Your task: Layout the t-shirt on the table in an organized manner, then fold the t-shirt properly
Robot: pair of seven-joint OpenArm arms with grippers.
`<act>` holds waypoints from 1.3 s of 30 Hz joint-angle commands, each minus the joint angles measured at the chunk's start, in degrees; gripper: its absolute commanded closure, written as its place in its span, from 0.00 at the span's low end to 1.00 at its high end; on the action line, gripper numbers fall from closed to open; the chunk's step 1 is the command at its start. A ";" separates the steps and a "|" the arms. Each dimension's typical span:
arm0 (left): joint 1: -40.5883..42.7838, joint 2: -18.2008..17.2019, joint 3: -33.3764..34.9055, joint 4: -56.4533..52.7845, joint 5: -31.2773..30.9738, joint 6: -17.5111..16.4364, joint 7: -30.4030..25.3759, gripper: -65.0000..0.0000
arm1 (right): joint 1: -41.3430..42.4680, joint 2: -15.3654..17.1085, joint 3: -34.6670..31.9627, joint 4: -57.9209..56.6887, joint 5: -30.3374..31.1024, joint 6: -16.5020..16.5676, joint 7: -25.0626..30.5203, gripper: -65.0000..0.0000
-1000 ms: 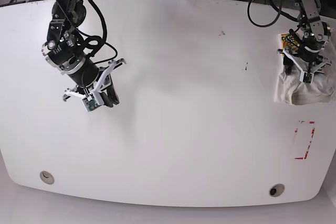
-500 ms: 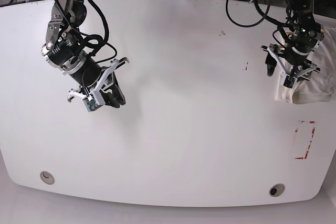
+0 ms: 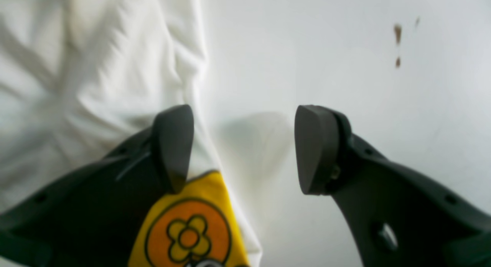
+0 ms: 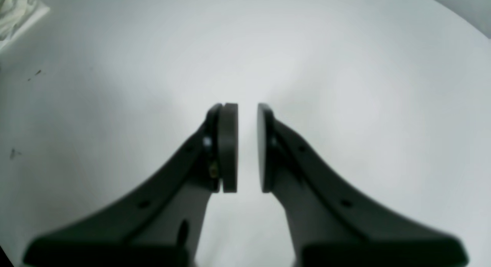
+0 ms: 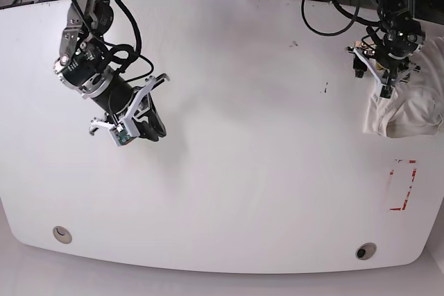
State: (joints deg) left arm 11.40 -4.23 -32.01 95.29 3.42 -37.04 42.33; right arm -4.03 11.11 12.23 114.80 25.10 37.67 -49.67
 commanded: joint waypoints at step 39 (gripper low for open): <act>-1.68 -2.67 -2.58 13.07 0.14 -2.96 4.22 0.41 | -1.37 1.94 0.30 1.11 1.23 1.85 1.71 0.87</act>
State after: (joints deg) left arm 11.66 -5.82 -34.24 106.41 3.11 -40.58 45.36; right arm -5.96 12.38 12.38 114.80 25.52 39.24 -49.58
